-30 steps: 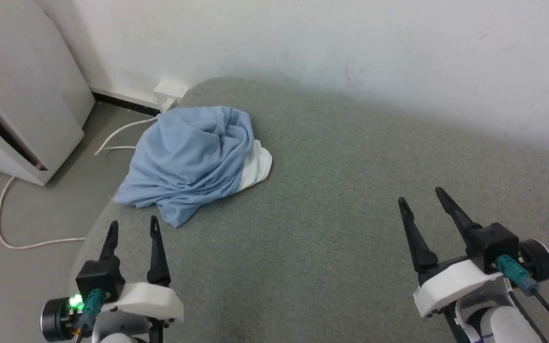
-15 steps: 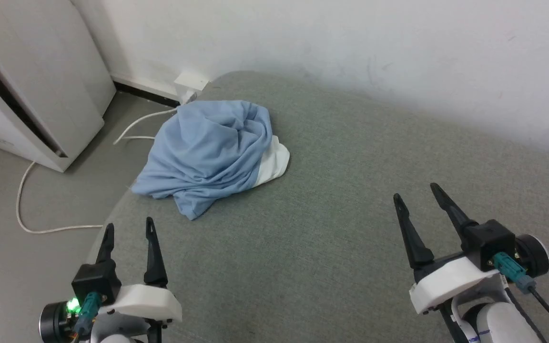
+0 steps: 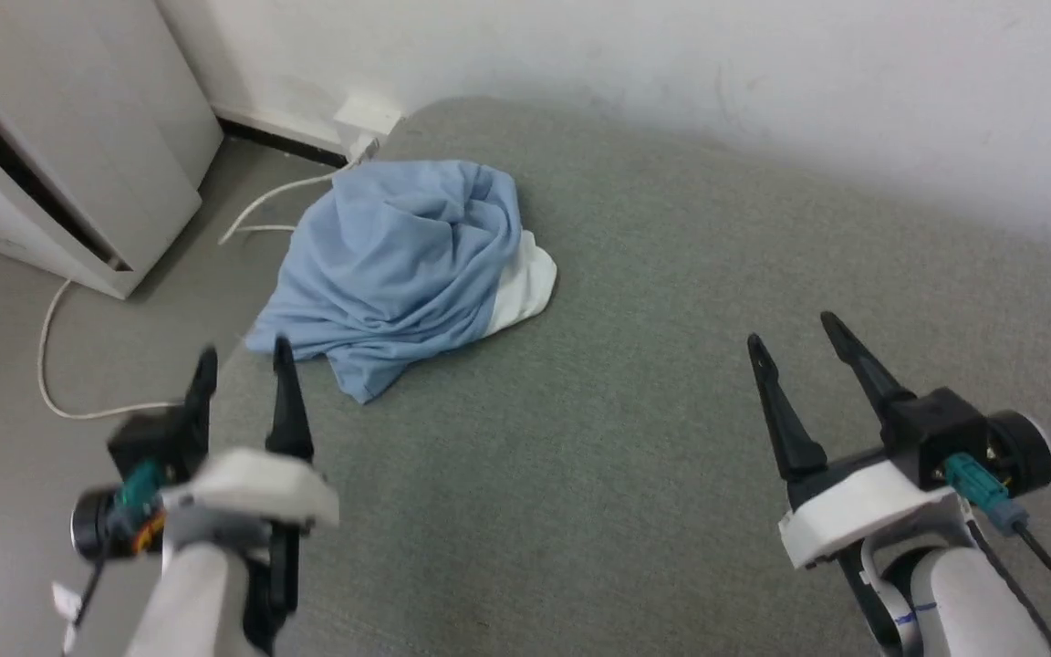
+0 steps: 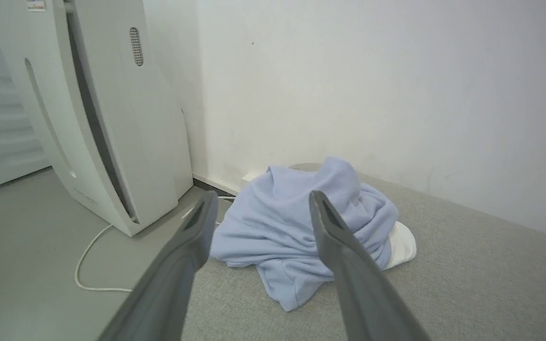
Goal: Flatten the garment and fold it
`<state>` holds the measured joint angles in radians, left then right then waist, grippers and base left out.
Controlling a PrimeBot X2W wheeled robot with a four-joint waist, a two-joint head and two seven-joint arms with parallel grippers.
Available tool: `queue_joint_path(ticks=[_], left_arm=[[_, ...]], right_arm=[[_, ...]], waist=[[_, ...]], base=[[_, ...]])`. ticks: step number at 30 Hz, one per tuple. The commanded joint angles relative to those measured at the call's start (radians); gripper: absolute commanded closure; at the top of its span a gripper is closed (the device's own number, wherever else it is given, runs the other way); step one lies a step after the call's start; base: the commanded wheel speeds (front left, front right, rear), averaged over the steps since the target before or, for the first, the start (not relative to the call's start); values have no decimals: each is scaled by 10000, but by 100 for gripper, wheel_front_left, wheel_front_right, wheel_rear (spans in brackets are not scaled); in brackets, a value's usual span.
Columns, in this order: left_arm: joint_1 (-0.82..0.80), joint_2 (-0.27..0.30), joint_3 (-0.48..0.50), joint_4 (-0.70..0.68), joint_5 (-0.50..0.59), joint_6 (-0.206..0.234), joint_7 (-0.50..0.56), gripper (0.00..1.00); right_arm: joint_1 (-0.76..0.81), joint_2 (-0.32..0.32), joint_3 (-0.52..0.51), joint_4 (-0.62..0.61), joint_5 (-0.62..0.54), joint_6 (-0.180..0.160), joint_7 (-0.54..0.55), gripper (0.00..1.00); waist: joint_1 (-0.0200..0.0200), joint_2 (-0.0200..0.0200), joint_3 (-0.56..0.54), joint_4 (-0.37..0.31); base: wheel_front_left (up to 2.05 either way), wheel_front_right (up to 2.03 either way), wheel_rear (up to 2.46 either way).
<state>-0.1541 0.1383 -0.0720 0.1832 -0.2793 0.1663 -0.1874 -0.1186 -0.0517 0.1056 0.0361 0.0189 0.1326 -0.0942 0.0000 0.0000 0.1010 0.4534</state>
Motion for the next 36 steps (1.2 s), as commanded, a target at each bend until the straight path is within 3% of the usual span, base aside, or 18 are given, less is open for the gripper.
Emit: queue_joint_path(ticks=[1, 11, 16, 20, 26, 27, 28, 29, 32, 36], left_arm=[[-698, 90, -5, 218, -250, -143, 122, 0], [-4579, 479, 558, 2897, -1935, -1055, 2203, 0], [-5501, 1180, 890, 4021, -2628, -1472, 3742, 0], [-5605, 1645, 1101, 4668, -3139, -1549, 5244, 0], [-4946, 2108, 1190, 4814, -3579, -1219, 7389, 0], [-4803, 2171, 1150, 4724, -3639, -1244, 7752, 23], [-4662, 2240, 1114, 4588, -3697, -1284, 8075, 69], [-4525, 2320, 1089, 4379, -3715, -1321, 8248, 100], [-4256, 2662, 1223, 3439, -3349, -1165, 7389, 100], [-4280, 3098, 1500, 2309, -2356, -685, 4978, 100]], right_arm=[[-237, 13, 13, -105, -119, -18, 40, 0], [-1125, -71, 295, -525, -331, -19, 164, 0], [-1610, -94, 468, -550, -306, -19, -9, 0], [-1751, -73, 499, -402, -228, -19, -203, 0], [-1852, -28, 375, -80, -107, -19, -647, 0], [-1851, -22, 373, -14, -91, -19, -688, 0], [-1848, -17, 362, 43, -77, -19, -728, 0], [-1838, -12, 351, 115, -58, -19, -761, 0], [-1779, 0, 311, 321, 9, -19, -884, 0], [-1646, 9, 201, 558, 99, -19, -1112, 0]], waist=[[0, 0, 728, -331], [0, 0, 3024, -1956], [0, 0, 3894, -2901], [0, 0, 4197, -3385], [0, 0, 4098, -3776], [0, 0, 4020, -3793], [0, 0, 3941, -3798], [0, 0, 3828, -3794], [0, 0, 3369, -3765], [0, 0, 2476, -3759]], base=[[0, 0, 0], [0, 0, 0], [0, 0, 0], [0, 0, 0], [0, 0, 0], [0, 0, 0], [0, 0, 0], [0, 0, 0], [0, 0, 0], [0, 0, 0]])
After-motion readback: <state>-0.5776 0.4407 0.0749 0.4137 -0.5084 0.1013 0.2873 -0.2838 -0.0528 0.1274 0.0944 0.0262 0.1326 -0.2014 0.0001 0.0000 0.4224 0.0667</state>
